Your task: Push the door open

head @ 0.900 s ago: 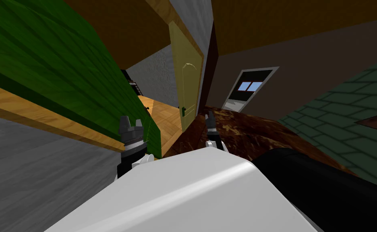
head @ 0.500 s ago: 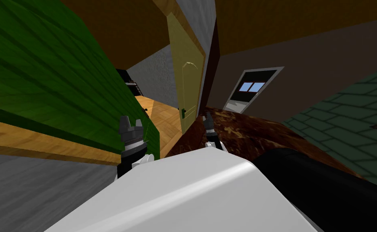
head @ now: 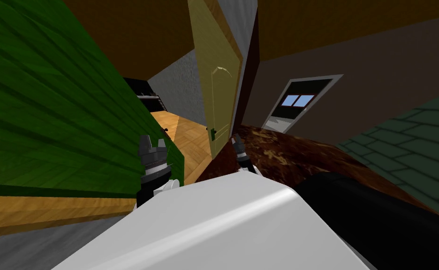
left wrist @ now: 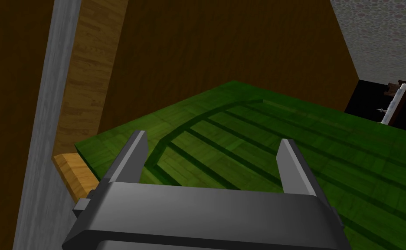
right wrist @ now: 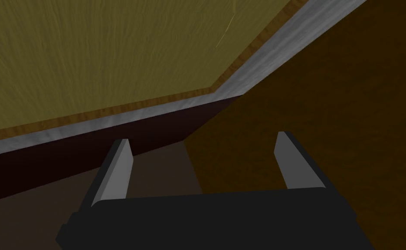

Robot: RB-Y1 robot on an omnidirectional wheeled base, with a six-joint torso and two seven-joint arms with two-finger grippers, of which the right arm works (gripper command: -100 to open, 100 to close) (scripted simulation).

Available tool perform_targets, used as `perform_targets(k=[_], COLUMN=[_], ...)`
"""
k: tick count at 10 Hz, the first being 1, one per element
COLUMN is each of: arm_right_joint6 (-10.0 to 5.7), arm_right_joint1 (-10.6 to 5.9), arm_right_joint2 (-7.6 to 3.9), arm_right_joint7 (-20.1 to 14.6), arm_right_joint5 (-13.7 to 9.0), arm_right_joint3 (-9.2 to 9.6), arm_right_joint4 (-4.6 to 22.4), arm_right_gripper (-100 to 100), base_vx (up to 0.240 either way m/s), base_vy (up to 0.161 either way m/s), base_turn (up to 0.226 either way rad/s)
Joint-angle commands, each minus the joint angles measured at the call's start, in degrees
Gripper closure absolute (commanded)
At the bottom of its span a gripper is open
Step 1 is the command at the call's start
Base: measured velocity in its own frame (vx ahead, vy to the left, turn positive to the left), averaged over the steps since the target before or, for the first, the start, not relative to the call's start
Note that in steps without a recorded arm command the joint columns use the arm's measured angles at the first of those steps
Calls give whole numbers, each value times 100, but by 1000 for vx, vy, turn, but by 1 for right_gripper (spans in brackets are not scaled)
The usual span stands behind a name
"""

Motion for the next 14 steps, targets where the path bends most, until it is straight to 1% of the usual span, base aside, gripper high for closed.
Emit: perform_targets(k=[1,2,4,5,6,7,8,10,11,12,14], arm_right_joint6=[-78,-97,-172,-192,-231,-251,-292,-332,-372,-393,-472], arm_right_joint1=[49,57,91,100,117,126,144,162,180,189,225], arm_right_joint2=[-160,-226,-494,-564,-702,-773,-915,-1057,-1199,-1270,-1547], arm_right_joint7=[-14,-25,-68,-80,-102,-114,-137,-161,-184,-196,-242], arm_right_joint5=[2,-2,-18,-23,-31,-35,-44,-53,-61,-66,-83], arm_right_joint3=[202,268,538,608,748,820,964,1109,1253,1325,1608], arm_right_joint4=[107,148,315,359,446,490,580,670,759,804,979], arm_right_gripper=[-100,-100,-100,-100,-100,-100,-100,-100,-100,-100,-100], base_vx=[171,134,156,183,157,131,134,135,146,129,145], base_vy=[-39,-33,-65,-61,-58,-51,-56,-55,-60,-44,-68], base_turn=[23,21,30,26,27,25,30,21,31,25,32])
